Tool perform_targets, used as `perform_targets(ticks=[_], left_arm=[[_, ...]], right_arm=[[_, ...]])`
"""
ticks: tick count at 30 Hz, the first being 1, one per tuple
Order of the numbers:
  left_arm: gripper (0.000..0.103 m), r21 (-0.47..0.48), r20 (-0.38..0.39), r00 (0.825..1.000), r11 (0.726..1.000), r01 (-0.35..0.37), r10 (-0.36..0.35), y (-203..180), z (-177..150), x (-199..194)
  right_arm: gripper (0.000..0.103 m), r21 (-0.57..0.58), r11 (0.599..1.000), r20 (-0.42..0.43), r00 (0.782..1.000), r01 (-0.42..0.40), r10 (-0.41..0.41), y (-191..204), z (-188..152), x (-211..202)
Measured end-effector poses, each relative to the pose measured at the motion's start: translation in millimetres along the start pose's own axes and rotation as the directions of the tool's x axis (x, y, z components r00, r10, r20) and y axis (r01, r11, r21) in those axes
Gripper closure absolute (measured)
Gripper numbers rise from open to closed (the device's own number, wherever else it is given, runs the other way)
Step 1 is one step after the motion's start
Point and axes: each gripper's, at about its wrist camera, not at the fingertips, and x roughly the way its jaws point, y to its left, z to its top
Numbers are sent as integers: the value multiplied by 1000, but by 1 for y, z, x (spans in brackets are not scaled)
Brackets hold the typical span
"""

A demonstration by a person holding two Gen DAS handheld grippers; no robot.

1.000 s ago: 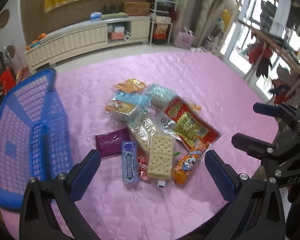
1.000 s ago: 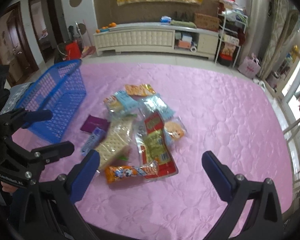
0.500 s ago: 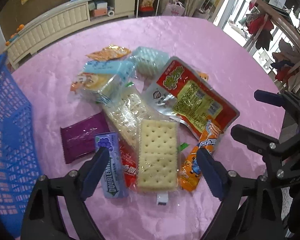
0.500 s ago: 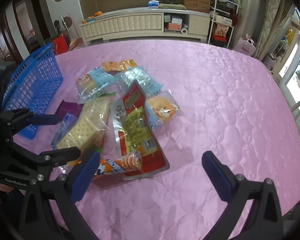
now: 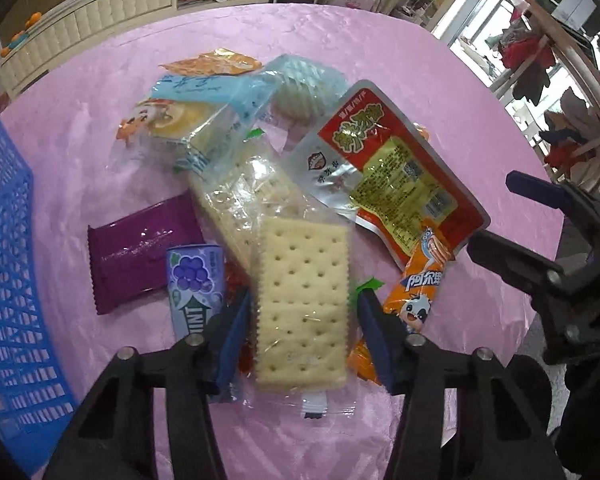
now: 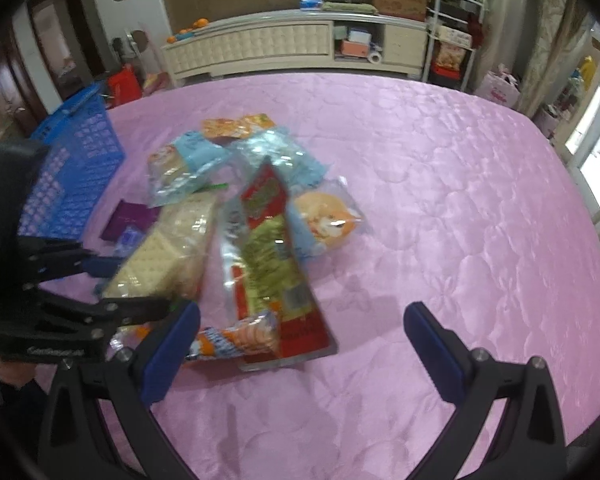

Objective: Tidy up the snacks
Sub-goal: 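Grasp the saltine cracker pack with the left tool while the right tool grasps the red spicy strip bag, then carry the cracker pack and red bag over the blue basket with both tools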

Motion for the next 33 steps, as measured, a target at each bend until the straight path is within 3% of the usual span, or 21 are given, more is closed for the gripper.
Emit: perform_targets(ticks=[5, 16, 25, 31, 33], left_arm=[[64, -28, 68, 997, 999, -32, 34, 8, -3, -18], [64, -8, 142, 989, 1000, -28, 28, 15, -6, -44], [64, -17, 142, 989, 1000, -25, 27, 9, 0, -30], [64, -23, 148, 988, 999, -29, 32, 10, -4, -37], [64, -23, 157, 987, 999, -33, 36, 10, -7, -45]], right_arm=[[0, -11, 999, 22, 999, -34, 34, 0, 3, 3], [9, -6, 997, -38, 996, -82, 82, 2, 18, 33], [67, -23, 997, -125, 989, -78, 74, 2, 16, 51], [91, -56, 996, -92, 994, -65, 59, 16, 10, 39], [95, -54, 996, -67, 995, -74, 70, 18, 10, 30]])
